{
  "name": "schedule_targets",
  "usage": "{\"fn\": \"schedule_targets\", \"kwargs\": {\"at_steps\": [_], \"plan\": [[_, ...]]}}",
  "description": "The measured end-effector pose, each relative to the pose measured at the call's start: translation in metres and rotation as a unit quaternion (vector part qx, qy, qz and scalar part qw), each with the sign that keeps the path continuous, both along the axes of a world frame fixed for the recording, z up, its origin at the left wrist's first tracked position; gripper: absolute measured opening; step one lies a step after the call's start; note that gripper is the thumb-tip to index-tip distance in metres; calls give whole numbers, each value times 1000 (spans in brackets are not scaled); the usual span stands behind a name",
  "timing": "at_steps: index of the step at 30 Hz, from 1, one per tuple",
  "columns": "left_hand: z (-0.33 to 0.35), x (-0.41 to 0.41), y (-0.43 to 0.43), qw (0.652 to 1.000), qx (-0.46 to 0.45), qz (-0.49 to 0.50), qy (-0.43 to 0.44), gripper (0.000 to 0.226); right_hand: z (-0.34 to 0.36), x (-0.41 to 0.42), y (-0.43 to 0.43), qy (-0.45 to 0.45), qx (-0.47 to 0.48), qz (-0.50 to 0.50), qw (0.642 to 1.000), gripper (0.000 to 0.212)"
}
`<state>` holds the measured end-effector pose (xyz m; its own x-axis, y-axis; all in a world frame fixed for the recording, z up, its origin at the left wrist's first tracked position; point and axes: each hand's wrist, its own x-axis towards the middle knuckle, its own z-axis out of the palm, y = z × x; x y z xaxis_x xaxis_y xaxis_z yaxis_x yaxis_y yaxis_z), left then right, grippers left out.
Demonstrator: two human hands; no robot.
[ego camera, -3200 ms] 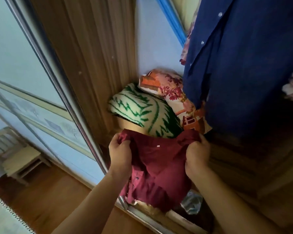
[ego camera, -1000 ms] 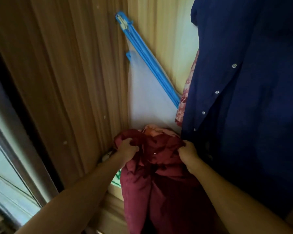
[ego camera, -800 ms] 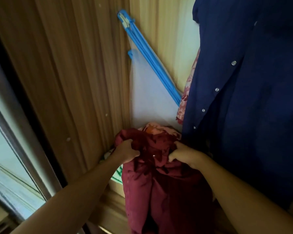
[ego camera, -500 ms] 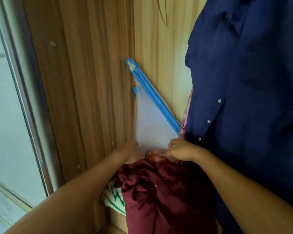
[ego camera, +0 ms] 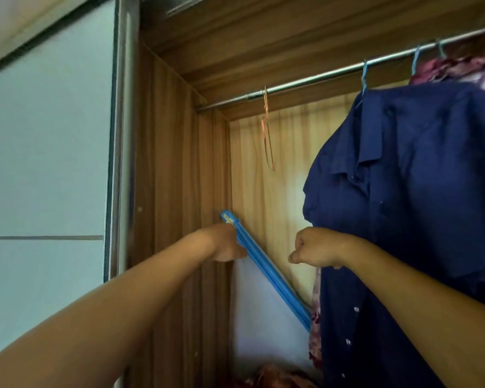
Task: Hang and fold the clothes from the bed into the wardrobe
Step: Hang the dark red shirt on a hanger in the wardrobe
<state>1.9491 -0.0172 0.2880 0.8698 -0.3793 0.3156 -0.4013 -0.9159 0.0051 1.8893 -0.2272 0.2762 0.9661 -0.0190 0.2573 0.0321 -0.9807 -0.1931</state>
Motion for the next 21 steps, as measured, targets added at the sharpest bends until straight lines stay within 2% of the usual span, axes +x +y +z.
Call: {"fn": "schedule_targets", "kwargs": {"at_steps": [3, 6, 8, 10, 11, 13, 15, 18, 21], "plan": [[42, -12, 7, 1000, -6, 10, -28, 42, 28, -10, 1, -24, -26, -30, 999, 29], [75, -20, 15, 998, -45, -7, -37, 31, 51, -21, 1, -81, -20, -41, 996, 32], [94, -25, 22, 983, -172, -55, -38, 28, 62, -28, 0, -134, -17, -41, 990, 31], [110, -31, 23, 935, -330, -118, -49, 27, 70, -35, 1, -172, -1, -44, 984, 28], [115, -34, 21, 903, -401, -149, -39, 25, 73, -37, 2, -187, 28, -35, 981, 28], [123, -39, 15, 840, -503, -203, 21, 24, 81, -42, 11, -220, 149, 6, 964, 31], [129, -37, 10, 800, -551, -231, 64, 35, 91, -46, 26, -242, 303, 60, 920, 39], [134, -25, 5, 769, -594, -231, 56, 38, 113, -47, 51, -243, 429, 118, 862, 60], [133, -14, 1, 756, -618, -204, 63, 41, 133, -42, 71, -234, 463, 136, 844, 68]]}}
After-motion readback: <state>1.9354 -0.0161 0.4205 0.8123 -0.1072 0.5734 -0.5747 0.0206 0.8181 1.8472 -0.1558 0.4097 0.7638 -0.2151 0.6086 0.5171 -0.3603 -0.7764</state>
